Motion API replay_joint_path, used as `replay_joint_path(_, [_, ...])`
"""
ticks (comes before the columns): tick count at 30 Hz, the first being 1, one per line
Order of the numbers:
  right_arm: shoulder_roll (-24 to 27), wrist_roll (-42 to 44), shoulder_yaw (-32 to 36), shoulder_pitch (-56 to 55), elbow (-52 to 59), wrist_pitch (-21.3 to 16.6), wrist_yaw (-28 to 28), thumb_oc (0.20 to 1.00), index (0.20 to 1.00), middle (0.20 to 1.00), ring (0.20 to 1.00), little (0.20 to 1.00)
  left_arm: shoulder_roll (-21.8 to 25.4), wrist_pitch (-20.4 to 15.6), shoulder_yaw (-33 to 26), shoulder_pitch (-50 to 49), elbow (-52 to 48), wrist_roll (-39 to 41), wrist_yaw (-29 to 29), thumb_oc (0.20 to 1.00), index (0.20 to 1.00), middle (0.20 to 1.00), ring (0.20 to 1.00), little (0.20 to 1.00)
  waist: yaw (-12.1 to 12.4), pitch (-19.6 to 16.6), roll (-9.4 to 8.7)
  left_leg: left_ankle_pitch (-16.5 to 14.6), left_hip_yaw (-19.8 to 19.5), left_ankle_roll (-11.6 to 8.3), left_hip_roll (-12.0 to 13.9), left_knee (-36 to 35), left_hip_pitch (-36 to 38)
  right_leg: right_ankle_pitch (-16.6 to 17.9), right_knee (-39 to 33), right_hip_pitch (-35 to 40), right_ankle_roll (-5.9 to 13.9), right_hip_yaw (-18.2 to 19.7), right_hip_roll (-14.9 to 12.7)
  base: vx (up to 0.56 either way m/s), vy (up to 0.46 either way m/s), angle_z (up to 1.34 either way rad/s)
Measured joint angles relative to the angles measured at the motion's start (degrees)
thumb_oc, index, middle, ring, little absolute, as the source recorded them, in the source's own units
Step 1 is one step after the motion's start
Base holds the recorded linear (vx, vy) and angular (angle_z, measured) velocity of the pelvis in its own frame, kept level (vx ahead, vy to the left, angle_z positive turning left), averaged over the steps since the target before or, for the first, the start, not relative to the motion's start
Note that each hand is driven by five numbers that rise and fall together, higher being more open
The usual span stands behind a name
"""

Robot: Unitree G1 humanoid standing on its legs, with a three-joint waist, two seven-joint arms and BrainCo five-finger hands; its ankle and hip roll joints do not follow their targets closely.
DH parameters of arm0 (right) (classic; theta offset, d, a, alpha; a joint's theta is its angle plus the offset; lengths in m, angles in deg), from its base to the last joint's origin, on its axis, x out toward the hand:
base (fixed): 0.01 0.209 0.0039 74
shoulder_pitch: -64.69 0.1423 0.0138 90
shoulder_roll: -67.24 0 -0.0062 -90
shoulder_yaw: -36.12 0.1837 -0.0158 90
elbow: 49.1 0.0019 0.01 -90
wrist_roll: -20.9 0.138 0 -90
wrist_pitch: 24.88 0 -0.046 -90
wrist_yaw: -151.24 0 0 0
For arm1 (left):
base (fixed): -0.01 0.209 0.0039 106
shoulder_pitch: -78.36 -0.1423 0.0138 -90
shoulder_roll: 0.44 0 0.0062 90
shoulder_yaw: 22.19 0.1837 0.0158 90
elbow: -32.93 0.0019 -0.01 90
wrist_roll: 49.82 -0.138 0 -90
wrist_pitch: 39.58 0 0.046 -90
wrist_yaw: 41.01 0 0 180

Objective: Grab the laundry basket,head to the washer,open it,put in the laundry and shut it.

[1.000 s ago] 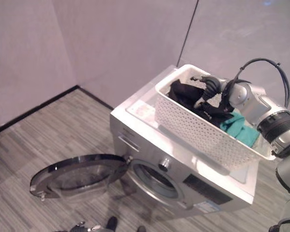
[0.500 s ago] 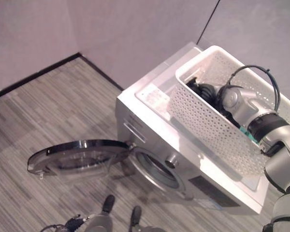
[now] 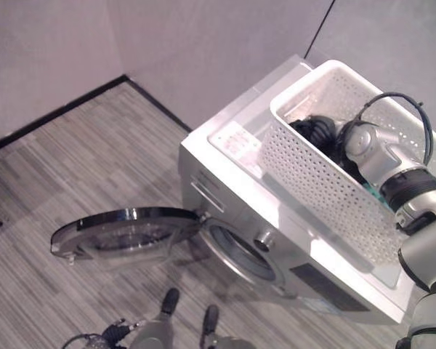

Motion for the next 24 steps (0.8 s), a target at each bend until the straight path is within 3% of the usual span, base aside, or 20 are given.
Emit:
replay_joint_path(3, [0.6,2.6,2.6,-0.1,2.0,-0.3,-2.1,0.2,0.2,0.2,0.2,0.2,-0.4,0.1,-0.2,0.0,0.0,-0.1,-0.1,1.0,1.0,1.0,1.0,1.0,-1.0,-0.3,0.41,0.2,0.0,0.33,0.0,-0.1,0.2,0.0,0.0,0.1,0.01,0.0,0.0,0.05,0.022,0.0])
replay_joint_path(7, [5.0,7.2,6.5,-1.0,5.9,-0.9,-3.0,0.2,0.2,0.2,0.2,0.2,-1.4,0.1,-0.4,-0.1,0.0,-0.6,-0.2,1.0,1.0,1.0,1.0,1.0,-1.5,-0.5,1.72,0.2,0.1,0.41,-0.1,-0.9,2.5,0.0,0.0,2.0,0.06,0.0,-0.1,0.03,0.015,-0.01])
replay_joint_path(11, [8.0,13.0,16.2,-0.7,6.2,-2.2,-8.8,0.2,0.2,0.2,0.2,0.2,-1.7,0.0,-0.4,0.3,0.0,-0.7,-0.3,1.0,1.0,1.0,1.0,1.0,-3.0,-1.8,2.57,-0.2,0.9,0.96,-0.1,-0.9,4.1,-0.3,0.0,3.4,0.49,0.4,-0.3,0.05,0.029,-0.09])
replay_joint_path(14, [8.0,16.4,19.3,0.3,4.9,-2.9,-12.6,0.2,0.2,0.2,0.2,0.2,-1.8,0.0,-0.3,0.0,0.0,-0.7,-0.4,1.0,1.0,1.0,1.0,1.0,-4.2,-3.1,3.05,-0.4,1.1,1.15,-0.2,-0.9,5.0,-0.4,0.0,4.2,0.66,0.6,-0.4,0.03,0.03,-0.05])
replay_joint_path(20, [7.8,14.3,20.6,0.7,6.9,-2.8,-18.9,0.2,0.2,0.2,0.2,0.2,-2.6,0.1,-0.3,-0.2,-0.1,-0.7,-1.0,1.0,1.0,1.0,1.0,1.0,-5.2,-6.7,3.89,-0.6,2.4,1.52,-0.3,-0.9,5.4,-0.5,0.0,4.1,0.57,2.0,-0.6,0.03,0.039,-0.12])
replay_joint_path(24, [7.6,7.7,23.6,0.7,7.9,-2.6,-25.0,0.2,0.2,0.2,0.2,0.2,-2.9,0.1,2.0,0.0,-1.4,-2.0,-2.5,1.0,1.0,1.0,1.0,1.0,-5.7,-7.2,4.22,-0.9,2.9,1.93,-0.3,-0.9,6.4,-0.5,0.0,4.8,0.63,3.0,-0.6,0.02,0.042,-0.07])
